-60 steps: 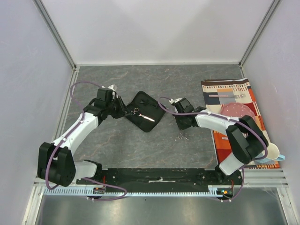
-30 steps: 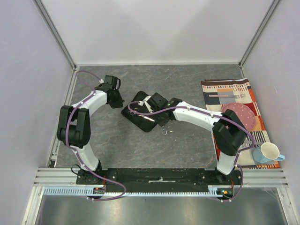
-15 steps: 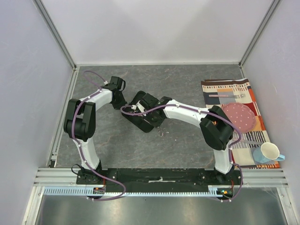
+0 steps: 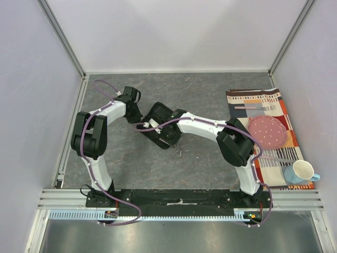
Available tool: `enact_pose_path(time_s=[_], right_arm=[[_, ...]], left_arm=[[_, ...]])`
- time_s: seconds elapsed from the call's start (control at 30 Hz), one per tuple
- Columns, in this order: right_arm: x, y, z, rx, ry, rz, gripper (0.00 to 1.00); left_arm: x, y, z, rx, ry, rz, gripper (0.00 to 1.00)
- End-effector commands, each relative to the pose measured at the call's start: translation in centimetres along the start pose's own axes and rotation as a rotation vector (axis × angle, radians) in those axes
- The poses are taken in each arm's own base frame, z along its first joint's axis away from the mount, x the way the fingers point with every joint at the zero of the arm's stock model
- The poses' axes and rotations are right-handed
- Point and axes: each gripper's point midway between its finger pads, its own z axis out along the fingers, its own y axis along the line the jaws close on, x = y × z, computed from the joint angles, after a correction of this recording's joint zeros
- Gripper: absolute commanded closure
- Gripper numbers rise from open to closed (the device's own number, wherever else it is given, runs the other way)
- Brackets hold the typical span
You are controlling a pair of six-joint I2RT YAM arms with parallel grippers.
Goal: Sort the hair-cutting tools
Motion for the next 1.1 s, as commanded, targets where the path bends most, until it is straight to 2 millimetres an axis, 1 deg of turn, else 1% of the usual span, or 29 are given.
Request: enact_pose_path(time_s=[0.0, 0.13, 0.17, 0.23, 0.27, 0.3, 0.33, 0.37, 0.4, 0.43, 0.47, 0.53, 0.63, 0.67, 0.7, 0.73, 0.77, 0.8, 0.87, 0.9, 1.0, 1.07], right_arm=[[-1.8, 0.7, -0.4, -0.021, -0.025, -0.030, 1.00], [-2.5, 0.4, 0.4, -0.009, -0.017, -0.022, 1.00], [-3.1, 0.3, 0.3, -0.004, -0.030, -0.023, 1.00], [-3.5, 0.2, 1.1, 0.001, -0.025, -0.017, 1.00], [-4.3, 0.1, 1.0, 0.003, -0.042, -0.014, 1.00], [-4.6, 0.1, 1.2, 0.003, -0.045, -0.011, 1.00], [-4.7, 0.2, 2.0, 0.000, -0.036, -0.008, 1.00], [-5.5, 0.1, 1.9, -0.001, -0.058, -0.007, 1.00], [-5.6, 0.1, 2.5, 0.000, -0.055, -0.007, 1.00], [-6.2, -0.1, 2.7, 0.007, -0.072, -0.008, 1.00], [-6.8, -0.1, 2.7, 0.008, -0.091, -0.011, 1.00], [-7.5, -0.7, 3.1, 0.038, -0.112, -0.014, 1.00], [-8.8, -0.8, 3.3, 0.042, -0.154, -0.016, 1.00], [-9.0, -0.8, 3.5, 0.040, -0.166, -0.016, 1.00], [-9.9, -0.7, 3.6, 0.030, -0.202, -0.013, 1.00], [-10.2, -0.8, 3.6, 0.034, -0.219, -0.005, 1.00], [-10.5, -0.2, 3.7, 0.006, -0.234, -0.005, 1.00], [-11.5, 0.0, 3.7, -0.005, -0.283, -0.006, 1.00], [-12.0, 0.3, 4.0, -0.020, -0.314, 0.021, 1.00], [-12.6, 0.4, 4.0, -0.023, -0.340, 0.030, 1.00], [-13.6, 0.4, 4.1, -0.031, -0.374, 0.047, 1.00], [-13.8, 0.6, 4.3, -0.040, -0.386, 0.062, 1.00]], left_arm=[[1.6, -0.4, 0.4, 0.032, 0.032, -0.003, 0.98], [1.7, -0.7, 0.0, 0.056, 0.030, -0.010, 0.98], [1.9, -0.6, 0.0, 0.054, 0.035, -0.011, 0.98], [1.9, -0.7, -0.2, 0.064, 0.032, -0.013, 0.98], [2.2, -0.5, -0.2, 0.062, 0.037, -0.013, 0.98], [2.2, -0.6, -0.3, 0.066, 0.034, -0.015, 0.98], [2.3, -0.6, -0.4, 0.069, 0.034, -0.014, 0.98], [2.3, -0.5, -0.4, 0.069, 0.032, -0.015, 0.98], [2.4, -0.5, -0.4, 0.068, 0.035, -0.013, 0.98], [2.3, -0.6, -0.4, 0.069, 0.034, -0.014, 0.98], [2.5, -0.5, -0.3, 0.067, 0.036, -0.012, 0.98], [2.5, -0.5, -0.4, 0.067, 0.035, -0.011, 0.98], [2.7, -0.5, -0.2, 0.068, 0.037, -0.009, 0.98], [2.7, -0.5, -0.3, 0.069, 0.037, -0.009, 0.98], [2.7, -0.6, -0.2, 0.070, 0.036, -0.008, 0.98], [2.7, -0.5, -0.1, 0.068, 0.035, -0.008, 0.98], [2.8, -0.9, -0.2, 0.088, 0.047, -0.008, 0.98], [2.9, -0.8, -0.2, 0.087, 0.046, -0.008, 0.98], [2.7, -0.9, -0.3, 0.088, 0.044, -0.008, 0.98], [2.8, -0.8, -0.3, 0.087, 0.045, -0.008, 0.98], [2.7, -0.8, -0.4, 0.085, 0.041, -0.002, 0.98], [2.7, -0.8, -0.3, 0.083, 0.041, 0.000, 0.98]])
